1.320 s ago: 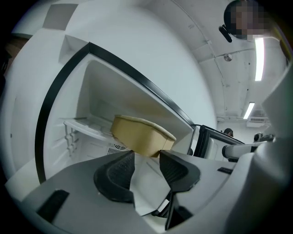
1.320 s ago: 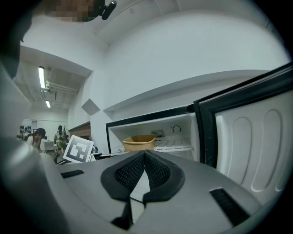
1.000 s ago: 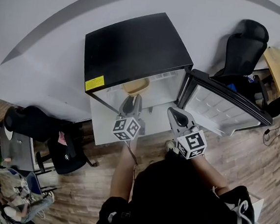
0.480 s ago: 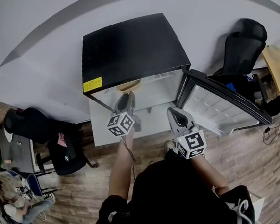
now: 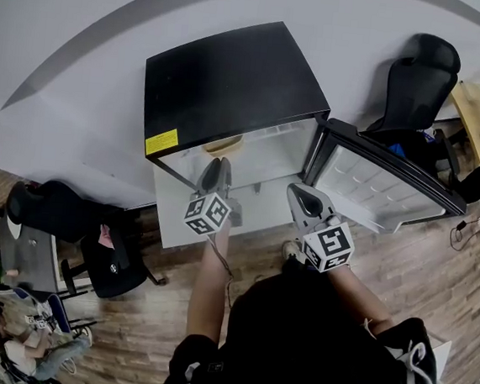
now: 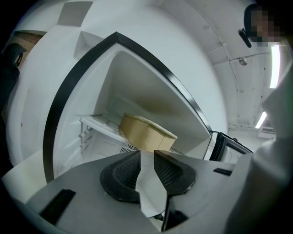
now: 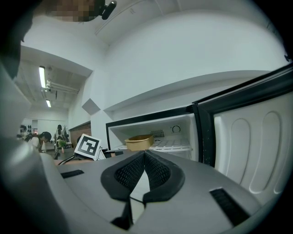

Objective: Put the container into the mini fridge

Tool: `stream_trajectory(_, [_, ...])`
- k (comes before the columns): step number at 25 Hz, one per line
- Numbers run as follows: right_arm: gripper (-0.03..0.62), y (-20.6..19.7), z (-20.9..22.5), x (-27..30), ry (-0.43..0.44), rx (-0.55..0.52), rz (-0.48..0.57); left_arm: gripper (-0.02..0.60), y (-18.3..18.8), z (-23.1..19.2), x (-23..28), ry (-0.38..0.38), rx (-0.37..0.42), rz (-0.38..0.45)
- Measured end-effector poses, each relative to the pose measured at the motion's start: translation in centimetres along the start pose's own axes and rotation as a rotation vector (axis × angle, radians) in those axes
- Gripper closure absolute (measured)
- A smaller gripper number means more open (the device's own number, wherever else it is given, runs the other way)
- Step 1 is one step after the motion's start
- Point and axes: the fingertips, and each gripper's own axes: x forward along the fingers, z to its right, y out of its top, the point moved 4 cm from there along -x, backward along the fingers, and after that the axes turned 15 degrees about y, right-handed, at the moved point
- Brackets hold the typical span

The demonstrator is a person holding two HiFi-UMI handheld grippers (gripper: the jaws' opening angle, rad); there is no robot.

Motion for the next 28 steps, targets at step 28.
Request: stream_trajectory(28, [0.581, -0.9, -9.7, 1.1, 0.040, -0.004, -0.017, 0.558, 2.5, -0.3, -19.5, 0.043, 0.261, 0.229])
